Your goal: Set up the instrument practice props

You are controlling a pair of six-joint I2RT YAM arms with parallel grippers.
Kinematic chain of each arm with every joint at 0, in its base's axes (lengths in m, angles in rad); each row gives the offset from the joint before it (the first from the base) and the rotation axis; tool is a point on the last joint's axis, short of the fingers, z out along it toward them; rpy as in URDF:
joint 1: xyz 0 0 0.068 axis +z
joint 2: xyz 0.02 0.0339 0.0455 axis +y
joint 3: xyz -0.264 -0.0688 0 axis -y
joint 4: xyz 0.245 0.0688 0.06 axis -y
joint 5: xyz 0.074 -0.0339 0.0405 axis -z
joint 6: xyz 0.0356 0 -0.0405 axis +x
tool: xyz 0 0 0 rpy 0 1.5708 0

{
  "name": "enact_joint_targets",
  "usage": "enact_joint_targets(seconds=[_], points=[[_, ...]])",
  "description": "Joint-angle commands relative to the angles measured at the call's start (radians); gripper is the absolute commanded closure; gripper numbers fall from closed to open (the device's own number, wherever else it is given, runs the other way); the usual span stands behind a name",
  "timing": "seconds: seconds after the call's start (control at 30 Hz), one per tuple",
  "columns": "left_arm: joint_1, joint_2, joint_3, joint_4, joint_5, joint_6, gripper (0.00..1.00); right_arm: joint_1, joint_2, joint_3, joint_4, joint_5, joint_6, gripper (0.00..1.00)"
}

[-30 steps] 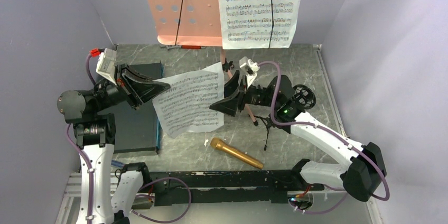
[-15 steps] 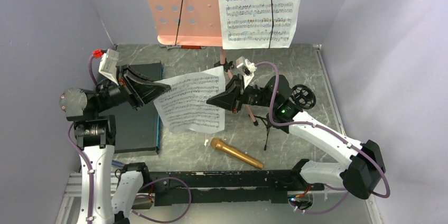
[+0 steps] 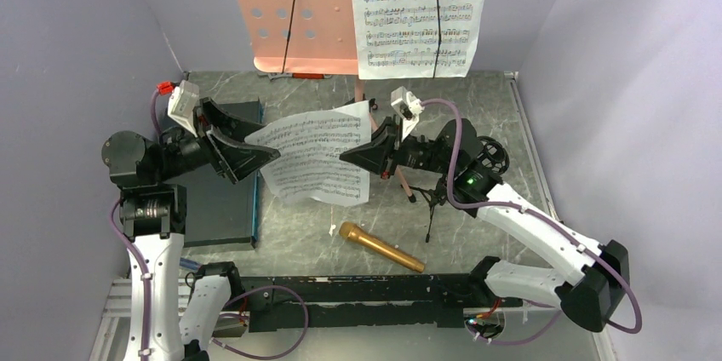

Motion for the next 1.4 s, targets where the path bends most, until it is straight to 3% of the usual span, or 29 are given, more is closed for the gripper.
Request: enact_joint_targets(seconds=[0.0,0.27,0.57,0.83,1.0,1.07,1.17,1.23,1.37], points=[[-0.003,-0.005,0.055,-0.101,-0.001,0.119,0.18,0.005,-0.058,0.080,-0.079,0.075,-0.061,1.00],[-0.003,0.000,0.083,-0.219,-0.034,0.222,0.16,0.004,-0.105,0.158,-0.220,0.149,-0.101,1.00],[-0.003,0.006,-0.004,0.046,0.027,0.063,0.22,0.004,-0.101,0.194,-0.184,0.078,-0.027,1.00],[-0.004,0.011,-0.046,0.188,0.017,-0.039,0.32,0.004,-0.041,0.202,-0.111,-0.014,0.048,1.00],[-0.008,0.010,-0.059,0.213,0.011,-0.057,0.48,0.005,-0.013,0.192,-0.090,-0.033,0.072,1.00],[-0.011,0.009,-0.061,0.216,0.008,-0.061,0.62,0.005,-0.004,0.190,-0.088,-0.036,0.075,1.00],[-0.011,0.006,-0.060,0.210,-0.002,-0.064,0.94,0.005,0.002,0.178,-0.080,-0.029,0.073,0.99],[-0.010,0.002,-0.057,0.201,-0.016,-0.067,0.97,0.005,0.004,0.163,-0.067,-0.028,0.070,0.89],[-0.010,-0.010,-0.066,0.264,-0.046,-0.128,0.97,0.005,0.013,0.125,-0.025,-0.039,0.071,0.61]])
